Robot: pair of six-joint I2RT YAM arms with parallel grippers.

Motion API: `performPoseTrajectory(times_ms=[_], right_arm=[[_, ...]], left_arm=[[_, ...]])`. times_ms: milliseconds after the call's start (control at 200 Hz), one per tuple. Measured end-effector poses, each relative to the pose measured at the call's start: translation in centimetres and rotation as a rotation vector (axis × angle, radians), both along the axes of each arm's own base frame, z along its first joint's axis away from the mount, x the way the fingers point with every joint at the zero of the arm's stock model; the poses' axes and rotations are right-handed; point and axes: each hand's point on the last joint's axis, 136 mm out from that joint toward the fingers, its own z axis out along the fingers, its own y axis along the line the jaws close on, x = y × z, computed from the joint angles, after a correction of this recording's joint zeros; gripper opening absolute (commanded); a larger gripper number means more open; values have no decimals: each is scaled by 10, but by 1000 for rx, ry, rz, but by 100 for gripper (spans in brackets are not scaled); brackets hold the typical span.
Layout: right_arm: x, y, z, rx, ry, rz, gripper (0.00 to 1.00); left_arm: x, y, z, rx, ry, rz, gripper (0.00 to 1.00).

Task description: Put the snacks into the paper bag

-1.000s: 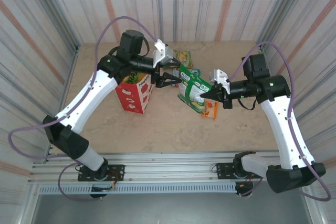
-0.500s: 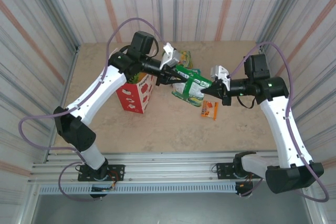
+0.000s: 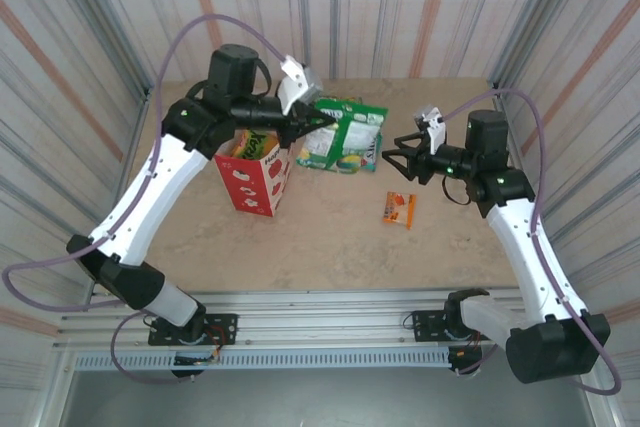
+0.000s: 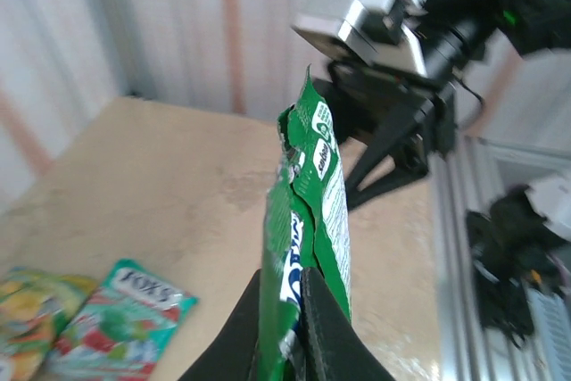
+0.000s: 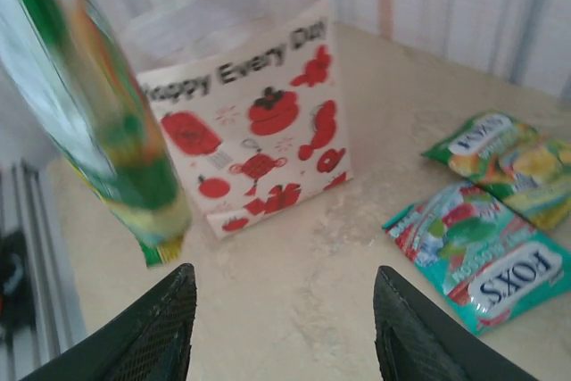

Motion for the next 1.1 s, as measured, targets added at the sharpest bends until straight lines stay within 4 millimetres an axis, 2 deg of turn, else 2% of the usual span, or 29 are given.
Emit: performPoseTrajectory(times_ms=[80, 180, 351, 516, 701, 802, 952, 1102], right_arm=[[7, -1, -7, 33, 68, -71, 55], [11, 8, -15, 50, 144, -119, 55], [17, 28, -43, 33, 270, -160, 54], [23, 38, -68, 25, 376, -197, 54], [30, 40, -79, 26, 442, -247, 54], [32, 40, -79, 36, 460, -263, 54], [33, 41, -84, 46, 493, -277, 54], [35, 42, -91, 46, 525, -288, 54]], left_arm=[[18, 16, 18, -17, -22, 131, 0], [36, 39, 37, -37, -57, 302, 0], [53, 78, 61, -52, -112, 563, 0], [55, 119, 74, -53, -144, 778, 0], [48, 161, 68, -39, -122, 932, 0], [51, 170, 57, -21, -90, 972, 0], [55, 164, 36, -4, -32, 946, 0], [54, 159, 41, -46, -20, 909, 0]])
